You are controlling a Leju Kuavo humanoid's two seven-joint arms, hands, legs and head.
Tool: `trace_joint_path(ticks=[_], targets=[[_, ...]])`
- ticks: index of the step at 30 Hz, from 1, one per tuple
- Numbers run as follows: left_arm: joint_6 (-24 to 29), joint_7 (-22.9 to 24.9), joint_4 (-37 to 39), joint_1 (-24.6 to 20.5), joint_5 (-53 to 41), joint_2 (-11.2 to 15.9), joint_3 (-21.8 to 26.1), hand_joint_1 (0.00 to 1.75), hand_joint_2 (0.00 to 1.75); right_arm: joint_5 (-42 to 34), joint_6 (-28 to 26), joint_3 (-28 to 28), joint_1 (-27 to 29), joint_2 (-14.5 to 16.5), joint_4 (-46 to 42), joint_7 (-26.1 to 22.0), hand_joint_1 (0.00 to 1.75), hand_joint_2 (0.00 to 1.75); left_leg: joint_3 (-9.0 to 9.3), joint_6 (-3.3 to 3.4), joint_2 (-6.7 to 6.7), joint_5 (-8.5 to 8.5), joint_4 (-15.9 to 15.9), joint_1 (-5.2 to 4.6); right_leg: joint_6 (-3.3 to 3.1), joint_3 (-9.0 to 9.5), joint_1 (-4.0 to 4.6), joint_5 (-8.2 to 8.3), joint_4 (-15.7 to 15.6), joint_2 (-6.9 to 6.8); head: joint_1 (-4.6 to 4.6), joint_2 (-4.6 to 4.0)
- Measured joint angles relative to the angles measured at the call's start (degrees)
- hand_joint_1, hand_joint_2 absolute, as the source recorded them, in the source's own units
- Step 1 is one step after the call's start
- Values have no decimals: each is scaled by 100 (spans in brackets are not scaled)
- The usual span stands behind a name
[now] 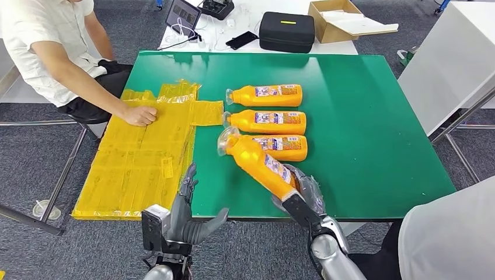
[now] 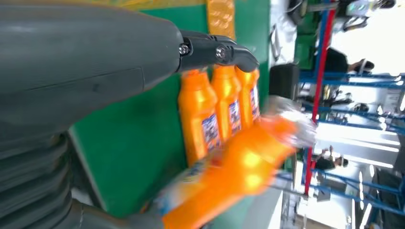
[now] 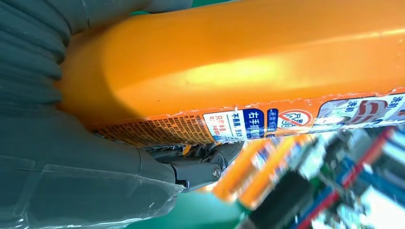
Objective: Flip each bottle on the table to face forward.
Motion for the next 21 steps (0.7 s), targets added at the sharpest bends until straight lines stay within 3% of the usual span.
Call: trace_joint_path(ticks=[5, 12, 21], targets=[[-173, 199, -107, 115, 494, 95, -47, 0, 175, -232, -184, -172, 302, 216, -569, -175, 162, 175, -17, 0, -4, -1, 0, 0, 2, -17, 0, -2, 0, -2, -1, 1], [-424, 404, -139, 102, 793, 149, -107, 0, 175, -283, 6, -95, 422, 398, -827, -248, 174, 175, -23, 0, -3, -1, 0, 0, 1, -24, 0, -2, 0, -2, -1, 0], [-1183, 688, -136, -170, 1205, 74, -71, 0, 175, 53, 575, 844, 196, 535, -441, -330, 175, 175, -27, -1, -4, 2, 0, 1, 1, -26, 0, -2, 1, -3, 0, 0]])
